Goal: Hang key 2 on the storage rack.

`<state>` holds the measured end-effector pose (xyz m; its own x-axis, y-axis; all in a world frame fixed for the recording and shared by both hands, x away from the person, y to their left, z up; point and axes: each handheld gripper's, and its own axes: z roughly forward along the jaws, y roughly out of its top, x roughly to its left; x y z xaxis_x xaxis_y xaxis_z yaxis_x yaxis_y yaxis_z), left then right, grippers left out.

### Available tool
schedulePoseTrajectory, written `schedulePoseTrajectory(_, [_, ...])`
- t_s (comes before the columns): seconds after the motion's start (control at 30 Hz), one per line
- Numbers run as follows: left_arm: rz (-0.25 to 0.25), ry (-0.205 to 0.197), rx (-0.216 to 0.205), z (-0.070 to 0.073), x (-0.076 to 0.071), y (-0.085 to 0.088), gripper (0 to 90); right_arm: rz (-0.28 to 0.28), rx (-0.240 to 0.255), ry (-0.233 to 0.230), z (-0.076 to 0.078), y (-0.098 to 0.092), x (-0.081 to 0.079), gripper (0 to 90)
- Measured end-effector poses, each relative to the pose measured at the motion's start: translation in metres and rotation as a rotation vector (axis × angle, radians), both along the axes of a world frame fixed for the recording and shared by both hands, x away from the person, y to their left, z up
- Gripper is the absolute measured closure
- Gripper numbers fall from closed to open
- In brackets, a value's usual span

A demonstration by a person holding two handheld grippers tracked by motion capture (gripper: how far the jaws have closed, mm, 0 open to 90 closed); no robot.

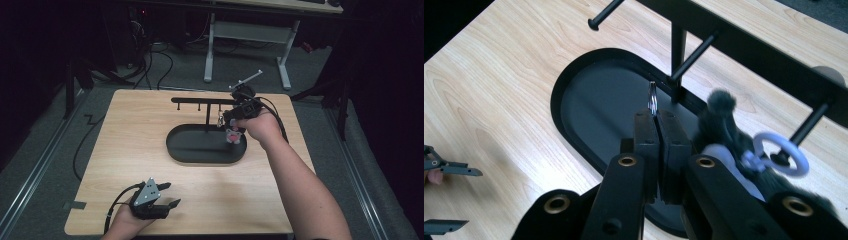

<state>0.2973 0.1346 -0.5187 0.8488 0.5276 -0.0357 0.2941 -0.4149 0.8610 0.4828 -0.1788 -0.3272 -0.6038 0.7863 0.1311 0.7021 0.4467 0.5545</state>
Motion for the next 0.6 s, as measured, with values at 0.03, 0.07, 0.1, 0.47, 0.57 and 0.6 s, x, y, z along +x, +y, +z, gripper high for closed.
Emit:
schedulePoseTrajectory(0.03, [0.000, 0.001, 0.000, 0.000, 0.000, 0.000, 36.2, 0.004, -0.006, -0.001, 0.000, 0.001, 0.002, 89.7])
schedulePoseTrajectory(0.07, [-0.005, -0.005, 0.011, 0.000, 0.001, 0.001, 36.2, 0.001, -0.004, 0.001, 0.000, 0.002, 0.003, 89.7])
schedulePoseTrajectory(0.1, [-0.002, 0.002, 0.003, 0.000, 0.000, 0.000, 36.2, 0.004, -0.008, 0.000, -0.001, 0.002, 0.005, 89.7])
schedulePoseTrajectory(0.47, [-0.001, 0.002, -0.002, -0.002, 0.000, -0.002, 36.2, -0.020, 0.017, 0.023, -0.007, -0.001, 0.020, 89.5])
schedulePoseTrajectory(0.57, [-0.014, -0.008, 0.025, -0.001, 0.001, -0.001, 36.2, -0.028, 0.024, 0.019, -0.008, -0.003, 0.023, 89.5])
schedulePoseTrajectory(0.6, [-0.013, -0.003, 0.019, -0.002, 0.000, -0.001, 36.2, -0.028, 0.026, 0.018, -0.008, -0.003, 0.024, 89.5])
